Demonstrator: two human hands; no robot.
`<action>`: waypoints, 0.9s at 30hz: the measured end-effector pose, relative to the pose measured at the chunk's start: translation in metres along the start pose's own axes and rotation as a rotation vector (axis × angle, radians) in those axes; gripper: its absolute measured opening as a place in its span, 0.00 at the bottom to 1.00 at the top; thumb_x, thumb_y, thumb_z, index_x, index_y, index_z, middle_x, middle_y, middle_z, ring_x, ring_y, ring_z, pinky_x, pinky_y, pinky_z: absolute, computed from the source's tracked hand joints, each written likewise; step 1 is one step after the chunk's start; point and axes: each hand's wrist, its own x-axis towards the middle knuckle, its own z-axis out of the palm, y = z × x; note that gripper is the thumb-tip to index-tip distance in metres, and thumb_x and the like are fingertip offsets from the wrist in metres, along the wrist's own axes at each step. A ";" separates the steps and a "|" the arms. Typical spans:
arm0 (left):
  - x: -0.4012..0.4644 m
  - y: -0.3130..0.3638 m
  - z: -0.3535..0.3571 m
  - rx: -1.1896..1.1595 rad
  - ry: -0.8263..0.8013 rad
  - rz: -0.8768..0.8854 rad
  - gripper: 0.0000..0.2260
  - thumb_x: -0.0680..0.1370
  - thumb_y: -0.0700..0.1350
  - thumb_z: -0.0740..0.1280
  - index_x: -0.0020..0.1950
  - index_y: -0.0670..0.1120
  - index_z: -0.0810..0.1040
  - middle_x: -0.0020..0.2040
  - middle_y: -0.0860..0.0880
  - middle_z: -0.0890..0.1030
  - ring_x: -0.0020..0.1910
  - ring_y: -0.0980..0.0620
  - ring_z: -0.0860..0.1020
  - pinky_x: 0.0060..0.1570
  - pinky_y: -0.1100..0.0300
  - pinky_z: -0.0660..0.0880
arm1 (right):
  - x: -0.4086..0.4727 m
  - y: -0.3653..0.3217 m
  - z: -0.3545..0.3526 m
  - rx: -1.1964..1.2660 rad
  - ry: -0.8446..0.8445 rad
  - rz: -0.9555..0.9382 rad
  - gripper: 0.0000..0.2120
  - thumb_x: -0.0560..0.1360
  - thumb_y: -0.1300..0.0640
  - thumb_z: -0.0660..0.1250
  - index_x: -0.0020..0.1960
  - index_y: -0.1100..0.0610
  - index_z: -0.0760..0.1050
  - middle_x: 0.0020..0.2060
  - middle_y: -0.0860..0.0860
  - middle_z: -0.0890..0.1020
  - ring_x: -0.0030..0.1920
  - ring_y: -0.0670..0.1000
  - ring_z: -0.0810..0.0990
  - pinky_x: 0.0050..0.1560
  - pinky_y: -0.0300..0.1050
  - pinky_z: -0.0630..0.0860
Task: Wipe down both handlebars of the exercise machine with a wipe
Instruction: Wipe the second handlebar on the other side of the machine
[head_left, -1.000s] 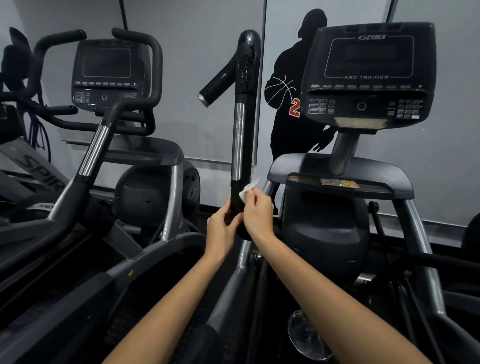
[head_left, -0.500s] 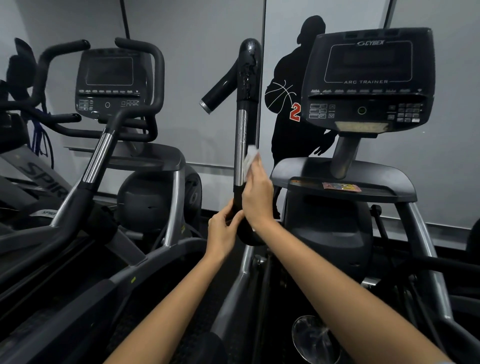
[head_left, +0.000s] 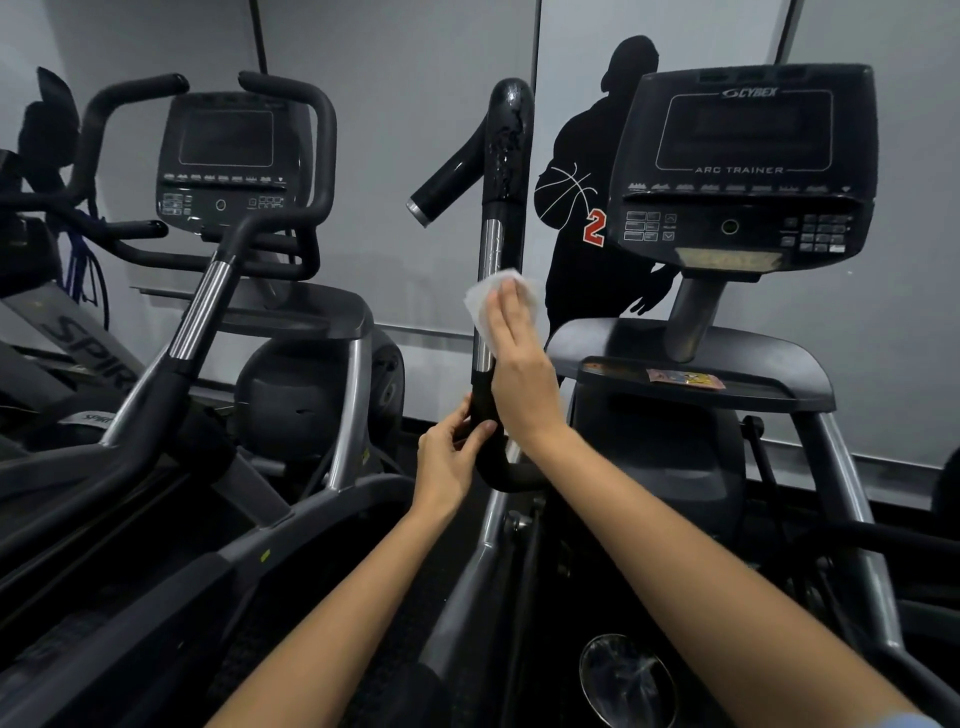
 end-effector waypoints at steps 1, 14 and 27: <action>0.000 -0.001 0.000 -0.008 -0.003 -0.009 0.21 0.76 0.41 0.68 0.68 0.46 0.71 0.56 0.54 0.80 0.52 0.66 0.77 0.55 0.70 0.73 | 0.006 0.002 -0.001 -0.045 0.000 -0.028 0.30 0.72 0.76 0.52 0.73 0.65 0.56 0.73 0.61 0.59 0.73 0.59 0.56 0.60 0.45 0.69; -0.003 0.000 0.002 -0.026 0.019 -0.013 0.22 0.76 0.42 0.67 0.70 0.45 0.68 0.58 0.54 0.78 0.50 0.69 0.76 0.55 0.73 0.71 | 0.009 0.014 -0.005 -0.641 -0.138 -0.379 0.22 0.75 0.64 0.50 0.66 0.65 0.69 0.69 0.62 0.68 0.70 0.61 0.65 0.66 0.57 0.68; -0.001 0.000 0.001 0.014 0.015 -0.007 0.21 0.76 0.41 0.67 0.69 0.45 0.70 0.59 0.53 0.78 0.57 0.62 0.75 0.58 0.72 0.70 | 0.009 0.010 -0.007 -0.814 -0.152 -0.594 0.14 0.71 0.56 0.68 0.55 0.61 0.80 0.59 0.59 0.79 0.67 0.59 0.71 0.67 0.55 0.67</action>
